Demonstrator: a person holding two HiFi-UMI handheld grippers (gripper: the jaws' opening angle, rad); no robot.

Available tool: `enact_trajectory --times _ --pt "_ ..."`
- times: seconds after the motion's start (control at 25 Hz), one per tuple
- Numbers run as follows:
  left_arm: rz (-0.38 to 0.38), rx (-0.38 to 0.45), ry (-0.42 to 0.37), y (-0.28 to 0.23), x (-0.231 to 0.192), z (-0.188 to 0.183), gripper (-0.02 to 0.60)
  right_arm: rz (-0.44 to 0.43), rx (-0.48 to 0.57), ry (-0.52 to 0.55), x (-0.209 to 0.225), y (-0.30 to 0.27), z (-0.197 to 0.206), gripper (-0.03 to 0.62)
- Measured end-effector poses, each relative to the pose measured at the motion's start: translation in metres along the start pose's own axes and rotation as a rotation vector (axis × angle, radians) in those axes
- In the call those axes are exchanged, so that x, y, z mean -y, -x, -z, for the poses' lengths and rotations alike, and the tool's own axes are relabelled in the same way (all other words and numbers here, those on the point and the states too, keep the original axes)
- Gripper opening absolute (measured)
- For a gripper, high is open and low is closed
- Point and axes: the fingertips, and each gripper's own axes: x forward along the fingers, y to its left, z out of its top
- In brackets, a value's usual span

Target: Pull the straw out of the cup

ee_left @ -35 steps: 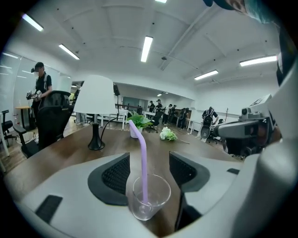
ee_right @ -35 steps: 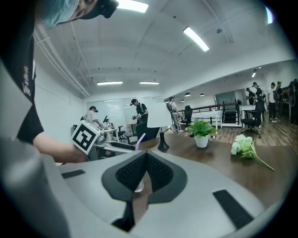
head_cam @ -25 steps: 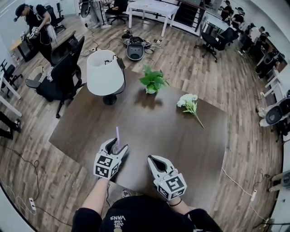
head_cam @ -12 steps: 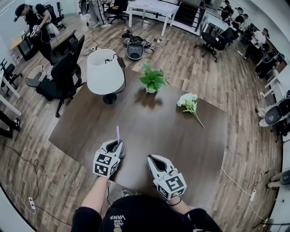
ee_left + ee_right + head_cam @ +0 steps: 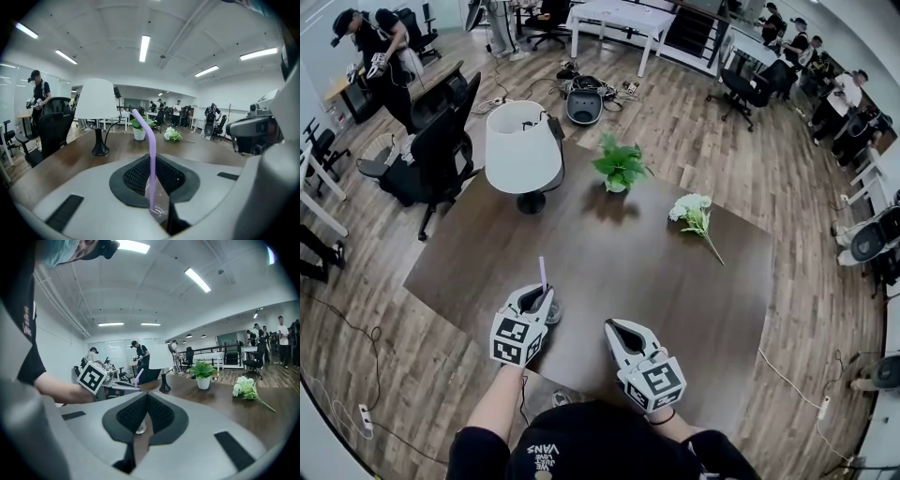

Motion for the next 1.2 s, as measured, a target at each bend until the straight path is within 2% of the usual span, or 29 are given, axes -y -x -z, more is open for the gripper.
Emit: enact_trajectory --times 0.36,1.2 --pt "-0.003 0.110 -0.006 0.025 0.003 -0.038 0.041 -0.017 0.006 0.012 -0.009 0.004 -0.005 0.018" --pt "-0.014 0.261 -0.078 0.077 0.022 -0.098 0.041 -0.033 0.033 0.024 -0.027 0.020 -0.009 0.017"
